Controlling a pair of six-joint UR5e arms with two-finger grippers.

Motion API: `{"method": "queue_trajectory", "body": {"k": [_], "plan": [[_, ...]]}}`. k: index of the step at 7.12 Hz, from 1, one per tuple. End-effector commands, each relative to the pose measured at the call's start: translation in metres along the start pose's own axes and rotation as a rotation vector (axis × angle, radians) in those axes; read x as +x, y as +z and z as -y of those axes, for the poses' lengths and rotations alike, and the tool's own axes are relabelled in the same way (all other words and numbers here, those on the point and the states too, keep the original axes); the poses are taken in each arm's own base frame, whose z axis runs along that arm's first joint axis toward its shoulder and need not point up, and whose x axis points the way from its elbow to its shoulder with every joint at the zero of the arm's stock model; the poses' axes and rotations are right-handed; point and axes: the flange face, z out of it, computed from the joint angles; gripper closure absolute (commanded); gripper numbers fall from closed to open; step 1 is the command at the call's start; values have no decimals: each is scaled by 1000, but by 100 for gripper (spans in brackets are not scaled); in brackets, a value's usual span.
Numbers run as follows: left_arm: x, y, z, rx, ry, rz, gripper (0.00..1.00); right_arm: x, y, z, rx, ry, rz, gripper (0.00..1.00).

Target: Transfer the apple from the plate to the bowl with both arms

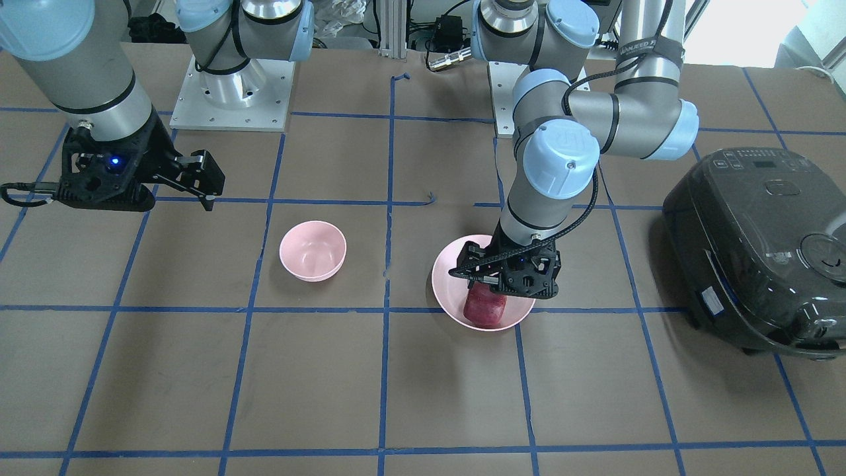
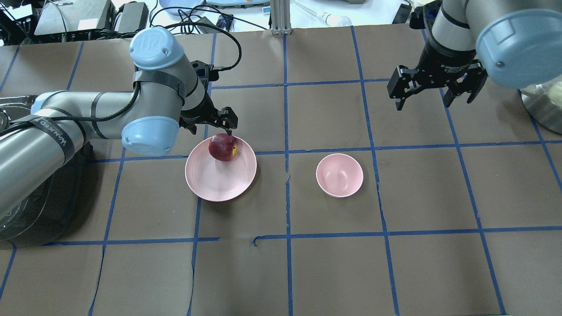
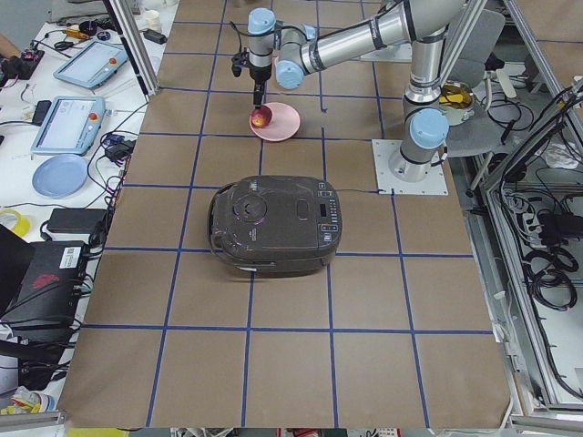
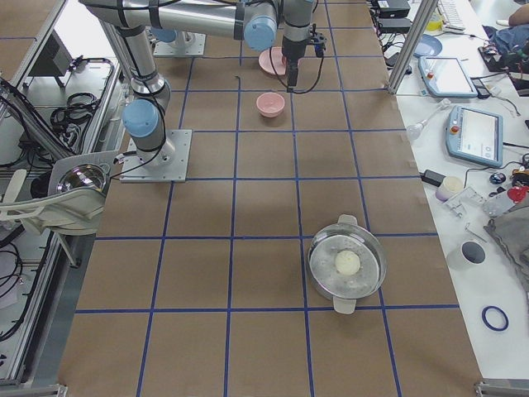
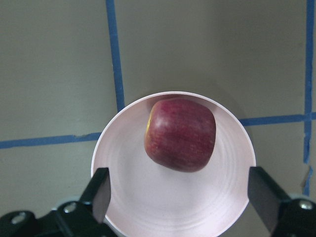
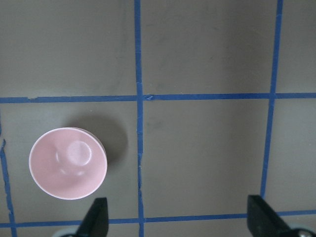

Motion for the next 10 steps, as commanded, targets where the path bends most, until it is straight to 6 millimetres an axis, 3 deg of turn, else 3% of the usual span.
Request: {"method": "queue_trajectory", "body": {"k": [1, 6, 7, 8, 9, 10], "plan": [[8, 33, 5, -3, 26, 1, 2, 5, -22, -5, 48, 8, -19, 0], [6, 76, 7, -27, 77, 21, 6, 6, -41, -16, 85, 9, -22, 0], [6, 76, 6, -28, 82, 19, 31, 6, -42, -19, 88, 9, -24, 0], [6, 75, 7, -26, 79, 19, 46, 6, -43, -20, 90, 9, -24, 0], [6, 67, 6, -12, 75, 26, 74, 6, -42, -21, 79, 9, -23, 0], [12, 53, 6, 5, 57, 25, 96, 6, -45, -23, 85, 9, -22, 0]]}}
